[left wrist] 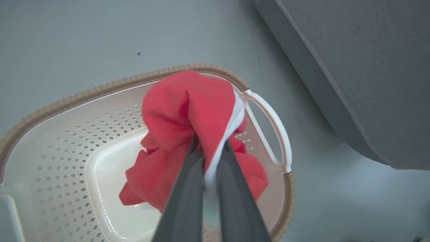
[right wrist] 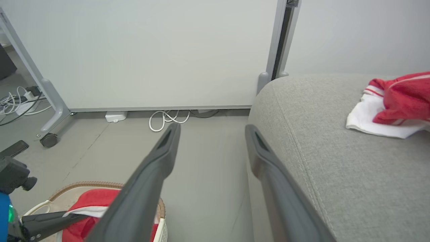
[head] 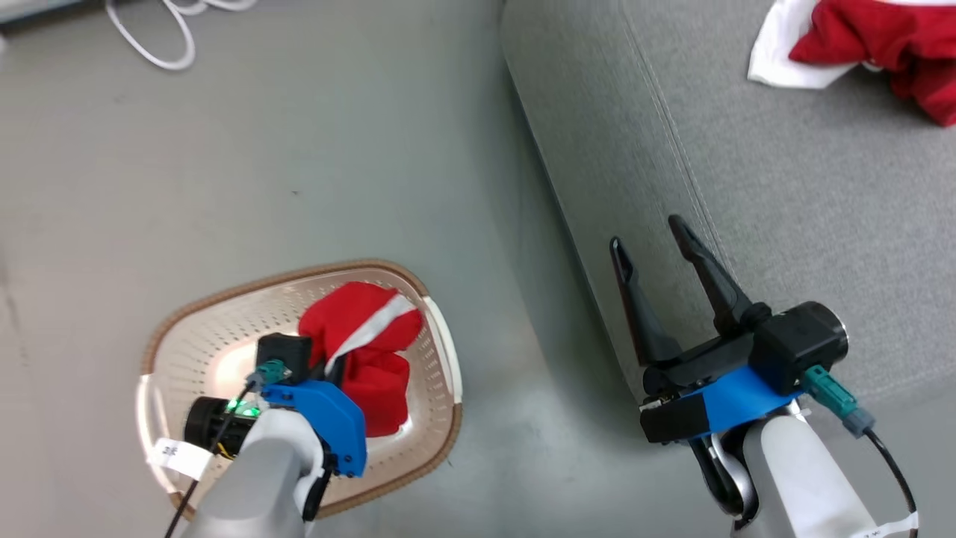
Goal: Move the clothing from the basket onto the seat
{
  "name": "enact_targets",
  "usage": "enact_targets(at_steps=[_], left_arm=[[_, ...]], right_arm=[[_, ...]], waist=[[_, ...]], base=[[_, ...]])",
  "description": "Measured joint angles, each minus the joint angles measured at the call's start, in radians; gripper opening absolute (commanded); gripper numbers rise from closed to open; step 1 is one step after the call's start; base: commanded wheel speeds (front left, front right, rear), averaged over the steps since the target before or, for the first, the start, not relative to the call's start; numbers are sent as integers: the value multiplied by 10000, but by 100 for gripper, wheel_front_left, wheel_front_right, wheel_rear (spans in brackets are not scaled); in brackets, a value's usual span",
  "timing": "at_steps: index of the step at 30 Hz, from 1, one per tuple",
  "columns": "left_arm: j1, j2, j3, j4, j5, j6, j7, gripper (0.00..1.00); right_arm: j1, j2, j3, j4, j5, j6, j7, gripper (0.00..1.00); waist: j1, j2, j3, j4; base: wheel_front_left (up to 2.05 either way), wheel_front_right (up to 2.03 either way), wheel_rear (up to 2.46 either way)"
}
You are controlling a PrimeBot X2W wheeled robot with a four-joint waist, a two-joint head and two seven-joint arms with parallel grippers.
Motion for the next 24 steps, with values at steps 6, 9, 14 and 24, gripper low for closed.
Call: enact_targets(at_steps=[6, 9, 14, 24], left_arm=[[357, -169, -667, -631, -52, -48, -115, 0], [492, -230, -965, -1108, -228, -58, -176, 0], [609, -211, -1434, -1877, -491, -58, -217, 0], [-137, -102, -2514, -3555, -949, -59, 274, 0]], right_arm=[[325, 6, 29, 257, -203, 0, 341, 100], [561, 6, -42, 345, -217, 0, 502, 100], [1074, 4, -173, 449, -219, 0, 696, 100], [1717, 6, -337, 355, -257, 0, 1055, 100]], waist=[[0, 0, -1190, 571], [-1, 1, -1765, 813], [0, 1, -2679, 1184], [0, 0, -3929, 1956]], base=[[0, 0, 0], [0, 0, 0], [0, 0, 0], [0, 0, 0]])
